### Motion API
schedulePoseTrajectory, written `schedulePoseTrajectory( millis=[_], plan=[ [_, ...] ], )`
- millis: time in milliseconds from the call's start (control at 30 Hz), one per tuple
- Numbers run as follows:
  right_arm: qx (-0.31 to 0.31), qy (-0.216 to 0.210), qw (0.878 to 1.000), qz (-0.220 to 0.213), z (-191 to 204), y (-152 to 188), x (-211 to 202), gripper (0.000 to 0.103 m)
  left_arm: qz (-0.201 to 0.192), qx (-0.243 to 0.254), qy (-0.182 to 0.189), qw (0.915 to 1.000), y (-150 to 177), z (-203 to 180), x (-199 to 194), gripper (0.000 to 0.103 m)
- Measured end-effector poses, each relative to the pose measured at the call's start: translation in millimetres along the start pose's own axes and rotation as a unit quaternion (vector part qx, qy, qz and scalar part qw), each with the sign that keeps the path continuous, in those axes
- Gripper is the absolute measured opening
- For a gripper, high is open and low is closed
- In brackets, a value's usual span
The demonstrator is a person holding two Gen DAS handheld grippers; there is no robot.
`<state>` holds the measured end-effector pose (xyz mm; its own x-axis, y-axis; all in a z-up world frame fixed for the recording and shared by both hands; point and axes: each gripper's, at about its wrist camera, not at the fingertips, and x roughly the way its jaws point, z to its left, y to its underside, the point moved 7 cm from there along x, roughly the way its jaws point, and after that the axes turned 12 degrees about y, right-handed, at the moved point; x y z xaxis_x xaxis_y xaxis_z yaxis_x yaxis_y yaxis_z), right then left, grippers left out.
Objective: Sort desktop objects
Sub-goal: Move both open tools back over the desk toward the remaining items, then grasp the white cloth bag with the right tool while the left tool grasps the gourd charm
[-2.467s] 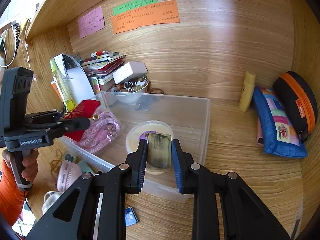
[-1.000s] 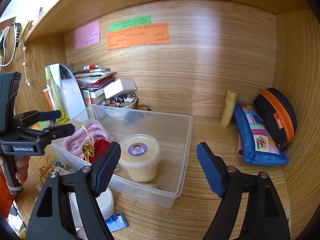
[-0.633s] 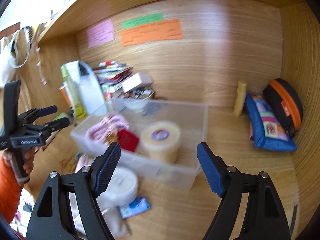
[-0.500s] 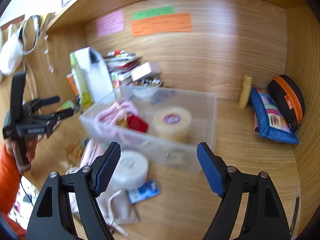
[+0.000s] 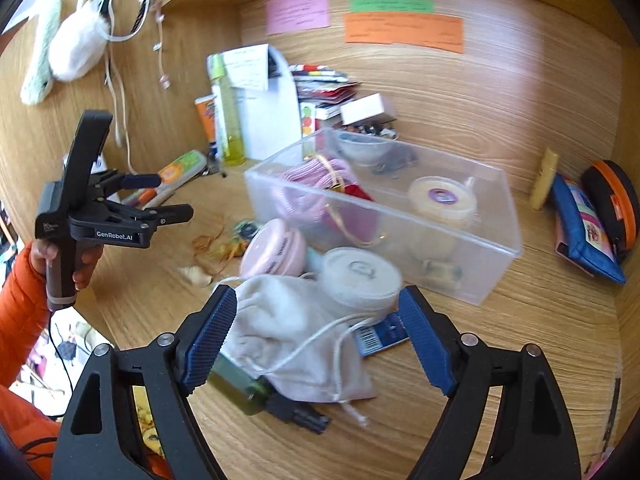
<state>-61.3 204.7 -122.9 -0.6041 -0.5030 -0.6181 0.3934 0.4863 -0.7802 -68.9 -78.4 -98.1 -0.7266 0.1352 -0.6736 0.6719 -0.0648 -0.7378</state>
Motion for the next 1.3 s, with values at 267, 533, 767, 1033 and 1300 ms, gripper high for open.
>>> schedulePoseTrajectory(
  millis=[267, 533, 767, 1033, 1300],
  plan=[
    [-0.001, -0.015, 0.999, 0.050, 17, 20, 25, 0.081, 0.004, 0.016, 0.020, 0.9997, 15, -13, -5, 0.098],
    [0.015, -0.036, 0.997, 0.074, 16, 26, 44, 0.081, 0.029, 0.004, 0.044, 0.9986, 27, -17, 10, 0.098],
    [-0.009, -0.016, 0.998, 0.066, 19, 26, 43, 0.064, 0.041, 0.016, 0.062, 0.9971, 26, -30, 24, 0.098],
    [0.003, -0.028, 0.999, 0.038, 8, 24, 31, 0.036, 0.047, 0.033, 0.068, 0.9960, 13, -47, 35, 0.097],
    [0.042, -0.067, 0.997, 0.003, -16, 19, 3, 0.034, 0.073, 0.052, 0.069, 0.9936, 10, -63, 49, 0.073]
  ],
)
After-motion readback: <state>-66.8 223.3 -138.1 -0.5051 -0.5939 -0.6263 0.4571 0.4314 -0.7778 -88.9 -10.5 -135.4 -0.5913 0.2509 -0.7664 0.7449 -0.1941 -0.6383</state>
